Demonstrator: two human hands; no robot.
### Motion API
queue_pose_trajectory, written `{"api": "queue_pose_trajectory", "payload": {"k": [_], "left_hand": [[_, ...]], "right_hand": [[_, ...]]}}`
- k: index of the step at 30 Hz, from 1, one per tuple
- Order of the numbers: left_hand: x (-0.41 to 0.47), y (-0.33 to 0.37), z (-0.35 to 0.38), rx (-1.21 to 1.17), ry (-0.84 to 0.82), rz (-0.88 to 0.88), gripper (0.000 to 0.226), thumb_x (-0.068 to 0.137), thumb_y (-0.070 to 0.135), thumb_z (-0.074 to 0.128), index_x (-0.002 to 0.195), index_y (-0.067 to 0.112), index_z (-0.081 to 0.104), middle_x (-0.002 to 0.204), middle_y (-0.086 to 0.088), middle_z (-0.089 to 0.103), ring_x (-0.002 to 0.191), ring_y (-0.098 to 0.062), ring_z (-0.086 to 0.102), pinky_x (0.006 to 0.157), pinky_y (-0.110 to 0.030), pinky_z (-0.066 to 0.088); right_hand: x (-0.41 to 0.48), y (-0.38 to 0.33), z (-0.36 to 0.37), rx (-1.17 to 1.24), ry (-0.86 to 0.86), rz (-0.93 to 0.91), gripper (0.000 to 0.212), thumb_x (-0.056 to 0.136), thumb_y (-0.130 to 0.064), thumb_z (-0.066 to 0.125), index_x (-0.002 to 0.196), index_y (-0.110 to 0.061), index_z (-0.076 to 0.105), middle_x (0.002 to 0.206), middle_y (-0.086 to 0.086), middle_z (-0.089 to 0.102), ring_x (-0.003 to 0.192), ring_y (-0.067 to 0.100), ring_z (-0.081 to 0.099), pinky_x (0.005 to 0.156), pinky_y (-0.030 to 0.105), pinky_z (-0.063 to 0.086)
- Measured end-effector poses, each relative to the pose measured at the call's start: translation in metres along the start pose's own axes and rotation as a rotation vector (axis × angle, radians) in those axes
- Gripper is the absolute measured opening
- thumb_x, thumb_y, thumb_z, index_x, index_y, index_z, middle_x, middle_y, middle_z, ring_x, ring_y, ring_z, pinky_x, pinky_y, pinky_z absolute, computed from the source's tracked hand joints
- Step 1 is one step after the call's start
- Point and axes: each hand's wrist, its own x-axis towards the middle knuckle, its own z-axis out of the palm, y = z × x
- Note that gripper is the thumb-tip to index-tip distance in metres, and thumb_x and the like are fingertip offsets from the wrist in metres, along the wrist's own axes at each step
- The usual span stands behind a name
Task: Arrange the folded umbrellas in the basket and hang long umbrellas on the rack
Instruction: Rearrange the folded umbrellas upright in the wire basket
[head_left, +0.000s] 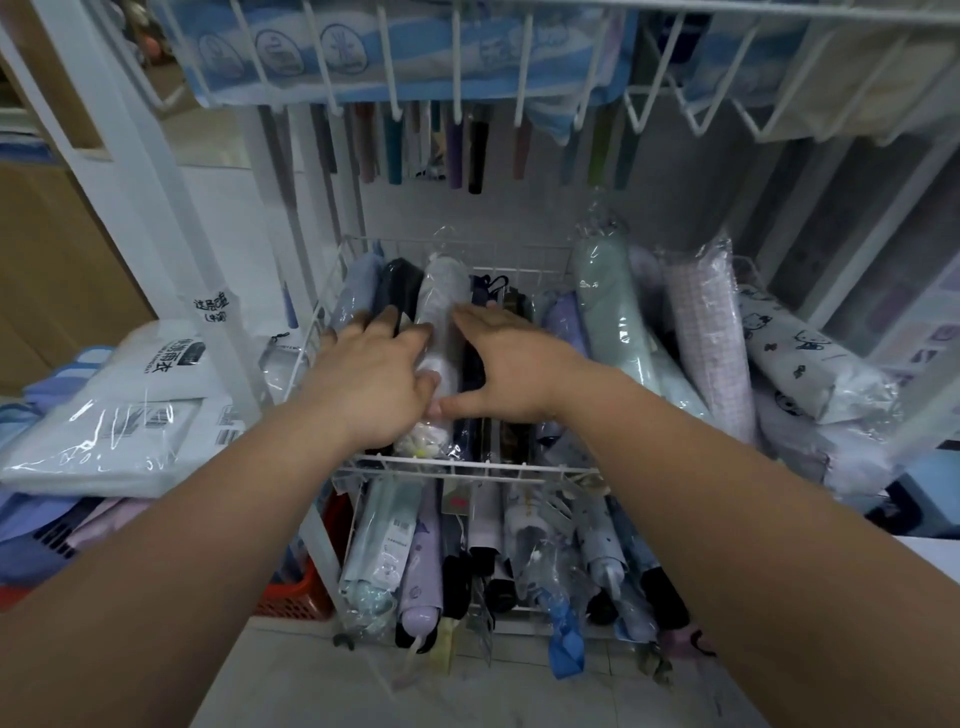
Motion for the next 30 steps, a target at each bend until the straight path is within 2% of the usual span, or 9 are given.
{"api": "queue_pose_trajectory", "payload": {"k": [2,4,6,9,15,18,21,26,30], "left_hand": [[-0.004,0.019,-0.004,-0.07,0.073,0.033,0.055,0.1,0.043,0.044,0.153,0.027,0.036,0.159,-0.012,0.035,0.144,-0.038,0.031,0.117,-0.052,0.028],[-0.004,0.039,-0.007,-0.172,0.126,0.079,0.053,0.101,0.04,0.046,0.152,0.025,0.039,0.154,-0.013,0.042,0.138,-0.039,0.038,0.114,-0.049,0.035],[-0.002,0.06,-0.008,-0.269,0.146,0.128,0.053,0.101,0.04,0.048,0.151,0.025,0.04,0.15,-0.012,0.047,0.136,-0.038,0.042,0.112,-0.046,0.038],[0.005,0.091,-0.004,-0.378,0.14,0.175,0.053,0.101,0.039,0.051,0.151,0.026,0.04,0.146,-0.013,0.05,0.134,-0.036,0.046,0.109,-0.043,0.04],[0.018,0.129,0.018,-0.487,0.052,0.209,0.055,0.096,0.034,0.06,0.148,0.025,0.046,0.144,-0.012,0.053,0.131,-0.031,0.051,0.106,-0.038,0.043],[0.02,0.133,0.026,-0.505,0.081,0.195,0.051,0.096,0.033,0.061,0.145,0.02,0.052,0.143,-0.013,0.054,0.129,-0.032,0.052,0.107,-0.041,0.043],[0.026,0.135,0.027,-0.547,0.12,0.164,0.049,0.097,0.027,0.06,0.145,0.019,0.053,0.14,-0.013,0.055,0.125,-0.032,0.054,0.106,-0.041,0.044],[0.036,0.137,0.031,-0.464,0.113,0.226,0.057,0.097,0.022,0.06,0.151,0.014,0.044,0.157,-0.009,0.043,0.146,-0.026,0.038,0.119,-0.042,0.027],[0.034,0.132,0.038,-0.48,0.112,0.245,0.059,0.094,0.02,0.053,0.152,0.014,0.043,0.158,-0.008,0.041,0.147,-0.026,0.037,0.118,-0.046,0.029]], "right_hand": [[-0.012,0.012,-0.007,-0.012,0.164,0.021,0.096,0.073,-0.078,0.062,0.149,-0.021,0.043,0.151,0.006,0.046,0.141,0.03,0.039,0.114,0.045,0.038],[-0.027,0.028,-0.015,-0.032,0.329,0.078,0.07,0.079,-0.066,0.065,0.136,-0.024,0.058,0.135,0.007,0.059,0.129,0.032,0.05,0.107,0.041,0.043],[-0.045,0.044,-0.021,-0.03,0.45,0.151,0.05,0.083,-0.049,0.068,0.126,-0.022,0.067,0.123,0.009,0.064,0.119,0.034,0.055,0.1,0.04,0.048],[-0.071,0.068,-0.029,-0.09,0.537,0.274,0.038,0.081,-0.035,0.068,0.116,-0.02,0.071,0.119,0.01,0.063,0.114,0.037,0.055,0.094,0.043,0.049],[-0.1,0.09,-0.025,-0.304,0.614,0.31,0.034,0.078,-0.035,0.07,0.108,-0.02,0.073,0.117,0.006,0.064,0.109,0.037,0.054,0.088,0.046,0.046],[-0.103,0.093,-0.019,-0.165,0.544,0.279,0.034,0.082,-0.033,0.069,0.11,-0.013,0.07,0.11,0.011,0.063,0.103,0.037,0.058,0.085,0.044,0.052],[-0.101,0.091,-0.014,-0.049,0.469,0.297,0.039,0.086,-0.035,0.067,0.118,-0.013,0.067,0.111,0.013,0.065,0.104,0.034,0.061,0.085,0.039,0.051],[-0.089,0.078,-0.012,0.053,0.463,0.384,0.044,0.087,-0.03,0.069,0.126,-0.013,0.057,0.111,0.018,0.066,0.102,0.038,0.064,0.083,0.038,0.051],[-0.081,0.07,-0.005,0.013,0.465,0.421,0.059,0.084,-0.031,0.074,0.133,-0.015,0.047,0.117,0.018,0.06,0.107,0.038,0.061,0.083,0.037,0.049]]}}
